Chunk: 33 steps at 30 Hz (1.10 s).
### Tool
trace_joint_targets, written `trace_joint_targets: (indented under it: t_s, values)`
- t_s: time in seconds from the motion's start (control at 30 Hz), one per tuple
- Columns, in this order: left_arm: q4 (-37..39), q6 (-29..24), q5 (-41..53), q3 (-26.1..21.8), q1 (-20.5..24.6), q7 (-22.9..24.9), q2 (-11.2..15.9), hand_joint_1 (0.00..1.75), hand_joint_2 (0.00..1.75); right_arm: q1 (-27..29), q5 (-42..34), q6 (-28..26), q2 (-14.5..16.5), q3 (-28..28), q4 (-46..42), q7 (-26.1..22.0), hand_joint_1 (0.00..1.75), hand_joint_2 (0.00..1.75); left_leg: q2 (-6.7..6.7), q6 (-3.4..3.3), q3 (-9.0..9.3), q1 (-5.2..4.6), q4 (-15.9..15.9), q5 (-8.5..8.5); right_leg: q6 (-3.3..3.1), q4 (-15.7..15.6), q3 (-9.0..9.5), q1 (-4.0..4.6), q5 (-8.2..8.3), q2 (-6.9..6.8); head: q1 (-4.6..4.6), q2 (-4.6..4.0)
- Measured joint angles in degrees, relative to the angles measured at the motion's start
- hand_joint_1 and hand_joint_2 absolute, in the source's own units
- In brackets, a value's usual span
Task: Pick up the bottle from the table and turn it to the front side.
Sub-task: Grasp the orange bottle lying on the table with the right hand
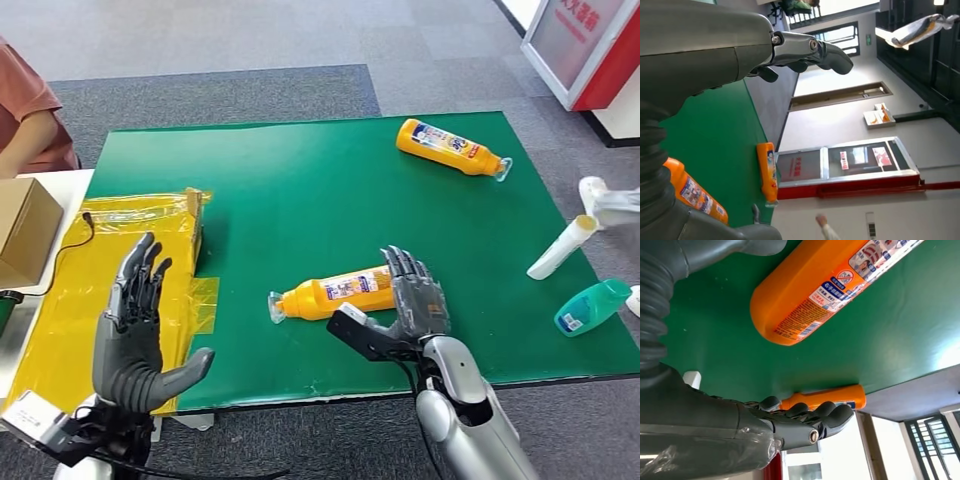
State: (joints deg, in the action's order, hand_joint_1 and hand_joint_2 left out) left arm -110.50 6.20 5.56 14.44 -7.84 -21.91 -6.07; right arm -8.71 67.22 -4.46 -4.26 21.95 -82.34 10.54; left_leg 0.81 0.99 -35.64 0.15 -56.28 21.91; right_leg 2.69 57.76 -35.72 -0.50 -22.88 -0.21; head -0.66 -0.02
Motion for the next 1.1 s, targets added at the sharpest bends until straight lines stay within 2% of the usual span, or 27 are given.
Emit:
trace_joint_targets:
  t_s: [0.3,0.6,0.73,1.1]
  values:
    - [1.52,0.91,-0.41,3.44,3.44,0.76,0.41,0.00,1.75,-6.11,2.96,0.23,0.05,1.95,9.17,1.18,0.00,1.75,0.00,-0.04,-0.03,0.00,0.00,-0.04,0.02,0.00,-0.02,0.00,0.01,-0.01,0.01,0.00]
    - [4.26,1.75,-1.15,6.56,6.90,1.36,1.14,0.00,1.75,-11.91,11.88,-2.26,0.91,4.50,19.36,1.94,0.00,1.75,0.00,-0.02,-0.05,0.00,0.00,-0.08,0.05,0.00,-0.04,0.00,0.04,-0.01,0.01,0.00]
    - [4.86,2.50,0.04,7.38,8.10,0.88,1.44,0.00,1.75,-13.17,14.44,-2.78,1.15,5.28,22.63,2.03,0.00,1.75,0.00,-0.03,-0.05,0.00,0.00,-0.08,0.05,0.01,-0.04,0.00,0.04,0.00,0.00,0.00]
    - [5.69,2.26,0.44,8.37,9.18,0.43,1.73,0.00,1.75,-14.86,15.48,-2.85,1.47,6.23,27.37,1.81,0.00,1.75,0.00,-0.03,-0.05,0.00,0.00,-0.07,0.05,0.01,-0.04,0.00,0.04,0.00,0.00,0.00]
